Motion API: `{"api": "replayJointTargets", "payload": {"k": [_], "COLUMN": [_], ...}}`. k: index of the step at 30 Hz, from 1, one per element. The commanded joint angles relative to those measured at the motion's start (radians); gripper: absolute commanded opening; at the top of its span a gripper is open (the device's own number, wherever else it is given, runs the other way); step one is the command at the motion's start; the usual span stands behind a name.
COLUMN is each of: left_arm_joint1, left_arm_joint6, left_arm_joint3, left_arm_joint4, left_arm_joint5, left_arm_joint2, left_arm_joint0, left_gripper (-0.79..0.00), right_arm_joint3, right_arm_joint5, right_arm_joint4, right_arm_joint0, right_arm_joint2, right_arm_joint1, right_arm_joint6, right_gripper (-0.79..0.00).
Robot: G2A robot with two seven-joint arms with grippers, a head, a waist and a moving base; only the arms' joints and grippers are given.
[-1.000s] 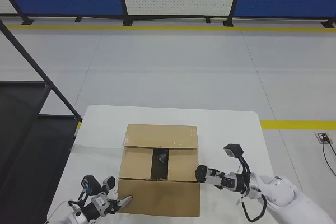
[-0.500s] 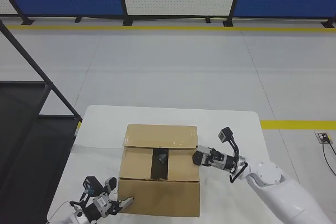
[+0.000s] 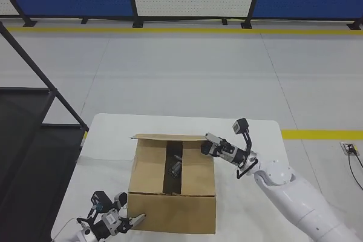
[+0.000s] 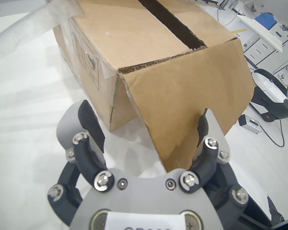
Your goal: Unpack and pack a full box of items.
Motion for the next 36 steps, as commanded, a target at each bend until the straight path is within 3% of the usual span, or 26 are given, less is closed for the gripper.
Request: {"api": "replayJointTargets", "payload": {"k": [1, 15, 20, 28, 36], "left_arm_joint1": [0.001, 0.004, 0.004, 0.008, 0.011], "left_arm_joint6": [0.002, -0.013, -0.017, 0.025, 0.062], "left_arm_joint3": [0.001, 0.005, -0.004, -0.021, -0.017], "left_arm_joint4": [-0.002, -0.003, -0.003, 0.051, 0.069], "left_arm_joint5": [-0.001, -0.004, 0.003, 0.027, 0.051], "left_arm_joint2": [0.000, 0.006, 0.017, 0.023, 0.027], "left_arm_joint0": [0.000, -0.010, -0.008, 0.017, 0.030], "left_gripper": [0.000, 0.000, 0.000, 0.000, 0.000], "right_arm_joint3": [0.014, 0.013, -0.020, 0.090, 0.321], "right_arm_joint5": [0.032, 0.038, 0.048, 0.099, 0.147], "right_arm_joint4": [-0.051, -0.065, -0.083, -0.104, -0.072], "right_arm_joint0": [0.027, 0.032, 0.020, 0.117, 0.220], "right_arm_joint2": [0.000, -0.003, 0.003, -0.037, -0.117], "right_arm_joint1": [-0.012, -0.014, -0.030, -0.106, -0.225], "right_arm_joint6": [-0.077, -0.079, -0.135, -0.243, -0.316], "right_gripper": [0.000, 0.000, 0.000, 0.000, 0.000]}}
